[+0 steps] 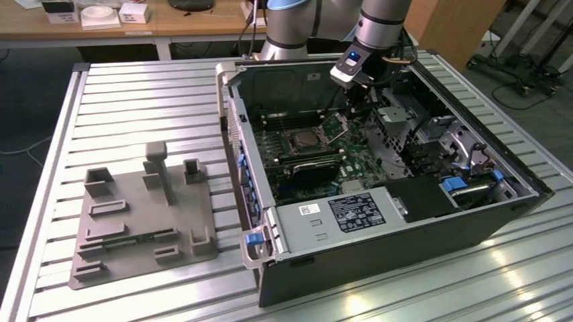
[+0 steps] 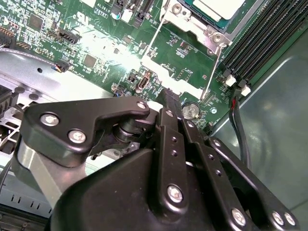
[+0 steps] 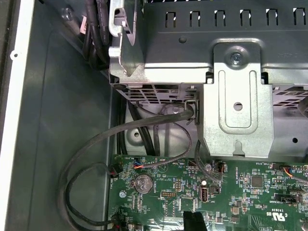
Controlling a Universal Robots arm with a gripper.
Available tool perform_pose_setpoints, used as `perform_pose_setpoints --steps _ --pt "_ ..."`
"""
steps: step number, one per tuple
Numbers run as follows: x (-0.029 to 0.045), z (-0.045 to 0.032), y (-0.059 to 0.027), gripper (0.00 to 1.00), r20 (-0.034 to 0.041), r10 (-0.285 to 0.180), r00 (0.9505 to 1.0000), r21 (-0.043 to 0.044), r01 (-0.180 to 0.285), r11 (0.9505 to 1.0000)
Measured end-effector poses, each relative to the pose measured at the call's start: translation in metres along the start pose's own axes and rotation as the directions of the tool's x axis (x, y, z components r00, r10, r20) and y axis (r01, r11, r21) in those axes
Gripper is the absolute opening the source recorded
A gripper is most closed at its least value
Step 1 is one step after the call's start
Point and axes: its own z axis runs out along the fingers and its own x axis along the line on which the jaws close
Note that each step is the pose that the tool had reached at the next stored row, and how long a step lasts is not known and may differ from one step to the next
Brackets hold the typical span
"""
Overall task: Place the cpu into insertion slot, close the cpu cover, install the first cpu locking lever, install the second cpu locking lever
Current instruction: 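Close the cpu cover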
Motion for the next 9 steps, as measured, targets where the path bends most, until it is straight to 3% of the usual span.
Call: perform_pose_setpoints --steps 9 --pt "0.0000 0.0001 -0.0003 0.10 -0.0001 0.000 1.0000 -0.0001 0.000 1.0000"
